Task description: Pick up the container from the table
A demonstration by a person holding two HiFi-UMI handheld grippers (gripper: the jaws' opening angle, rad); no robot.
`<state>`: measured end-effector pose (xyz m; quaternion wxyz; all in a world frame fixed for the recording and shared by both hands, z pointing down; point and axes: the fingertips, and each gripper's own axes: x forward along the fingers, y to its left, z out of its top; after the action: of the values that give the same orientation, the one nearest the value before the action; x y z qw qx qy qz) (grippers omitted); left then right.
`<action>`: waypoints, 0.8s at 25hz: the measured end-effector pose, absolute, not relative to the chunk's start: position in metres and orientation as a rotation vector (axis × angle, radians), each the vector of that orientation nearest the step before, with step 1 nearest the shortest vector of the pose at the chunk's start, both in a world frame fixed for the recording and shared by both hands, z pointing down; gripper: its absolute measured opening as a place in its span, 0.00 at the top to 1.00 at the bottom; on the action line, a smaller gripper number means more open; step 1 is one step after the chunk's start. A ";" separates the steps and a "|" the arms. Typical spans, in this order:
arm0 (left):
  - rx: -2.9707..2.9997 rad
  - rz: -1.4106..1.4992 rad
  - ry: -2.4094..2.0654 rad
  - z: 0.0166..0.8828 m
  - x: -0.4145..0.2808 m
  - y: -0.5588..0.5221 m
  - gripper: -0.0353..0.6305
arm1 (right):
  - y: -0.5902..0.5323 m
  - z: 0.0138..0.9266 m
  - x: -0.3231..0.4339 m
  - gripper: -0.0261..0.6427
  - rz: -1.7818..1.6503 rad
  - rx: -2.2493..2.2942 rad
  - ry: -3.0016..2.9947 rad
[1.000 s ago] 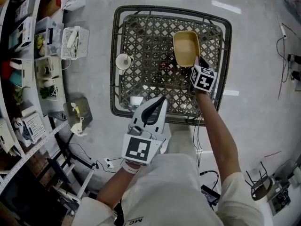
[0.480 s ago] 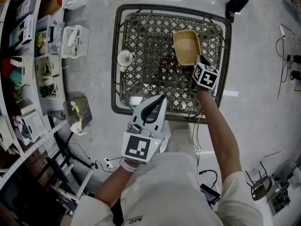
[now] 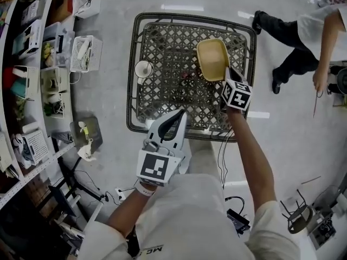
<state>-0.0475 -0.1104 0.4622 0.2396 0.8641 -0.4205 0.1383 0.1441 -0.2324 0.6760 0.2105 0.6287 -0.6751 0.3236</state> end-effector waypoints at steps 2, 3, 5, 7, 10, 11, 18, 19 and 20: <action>2.373 0.369 -1.148 0.455 -0.047 -0.108 0.92 | -0.230 0.657 0.146 0.92 0.889 1.754 -1.900; 2.377 0.377 -1.148 0.453 -0.047 -0.106 0.92 | -0.228 0.648 0.146 0.92 0.888 1.757 -1.912; 2.393 0.383 -1.144 0.447 -0.047 -0.101 0.92 | -0.223 0.630 0.146 0.92 0.889 1.758 -1.939; 2.411 0.373 -1.133 0.442 -0.046 -0.096 0.92 | -0.216 0.614 0.145 0.92 0.874 1.755 -1.969; 2.430 0.366 -1.145 0.431 -0.049 -0.090 0.92 | -0.205 0.590 0.143 0.92 0.853 1.757 -2.013; 2.438 0.363 -1.150 0.427 -0.049 -0.088 0.92 | -0.201 0.582 0.143 0.92 0.847 1.761 -2.027; 2.457 0.320 -1.176 0.404 -0.053 -0.081 0.92 | -0.176 0.510 0.129 0.92 0.676 1.732 -2.167; 2.458 0.310 -1.184 0.401 -0.054 -0.081 0.92 | -0.172 0.498 0.127 0.92 0.653 1.731 -2.189; 2.459 0.300 -1.192 0.398 -0.054 -0.081 0.92 | -0.169 0.487 0.125 0.92 0.630 1.732 -2.209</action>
<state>-0.0544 -0.0815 0.3976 0.1951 0.8773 -0.4252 0.1069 0.1246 -0.1691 0.4866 0.1318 0.5968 -0.7611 0.2170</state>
